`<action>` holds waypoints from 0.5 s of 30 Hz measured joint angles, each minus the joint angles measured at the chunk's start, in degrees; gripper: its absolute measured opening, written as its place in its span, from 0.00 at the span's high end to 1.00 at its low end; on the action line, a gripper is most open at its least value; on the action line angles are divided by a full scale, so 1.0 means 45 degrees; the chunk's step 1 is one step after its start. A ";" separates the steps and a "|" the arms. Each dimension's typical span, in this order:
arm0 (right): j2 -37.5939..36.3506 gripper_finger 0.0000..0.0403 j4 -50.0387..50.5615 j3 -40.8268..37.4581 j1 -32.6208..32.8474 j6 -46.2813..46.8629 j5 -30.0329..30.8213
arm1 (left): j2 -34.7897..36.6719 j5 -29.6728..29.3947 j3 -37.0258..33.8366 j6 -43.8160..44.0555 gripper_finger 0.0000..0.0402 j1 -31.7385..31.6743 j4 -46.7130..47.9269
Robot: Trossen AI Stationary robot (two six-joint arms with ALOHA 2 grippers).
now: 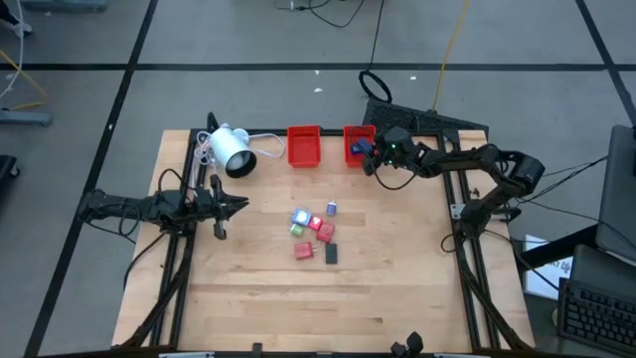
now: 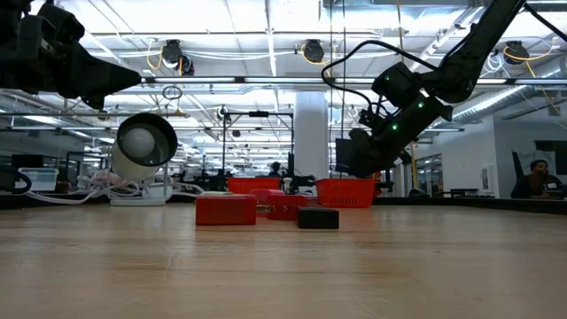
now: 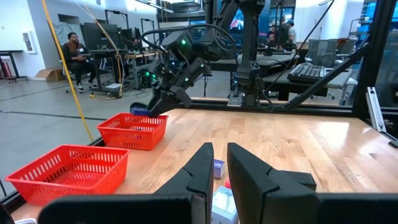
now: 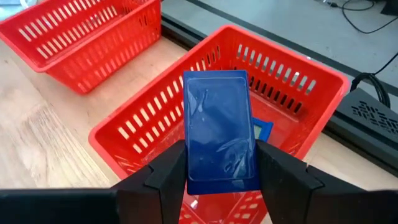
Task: Pick & Place Office items
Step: Put the blue digital clock into the right red bin
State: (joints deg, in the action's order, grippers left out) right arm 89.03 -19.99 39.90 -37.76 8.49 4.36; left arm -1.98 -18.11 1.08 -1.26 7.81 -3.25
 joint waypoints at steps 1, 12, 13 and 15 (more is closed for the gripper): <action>0.0000 0.59 0.0038 0.0000 0.0025 0.0000 0.0001 | 0.0004 0.0002 0.0000 0.0002 0.88 0.0000 0.0000; 0.0000 0.59 0.0228 -0.0010 0.0395 -0.0038 0.0005 | 0.0004 0.0005 0.0000 0.0001 0.88 -0.0004 0.0000; 0.0000 0.59 0.0290 -0.0010 0.0409 -0.0040 0.0012 | 0.0002 0.0005 0.0000 0.0000 0.88 0.0000 0.0000; 0.0000 0.59 0.0379 -0.0010 0.0418 -0.0040 0.0029 | 0.0004 0.0000 0.0000 0.0000 0.88 -0.0004 0.0000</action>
State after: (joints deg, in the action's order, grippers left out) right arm 89.03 -18.28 39.86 -35.88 8.31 4.49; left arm -1.96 -18.11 1.08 -1.26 7.79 -3.25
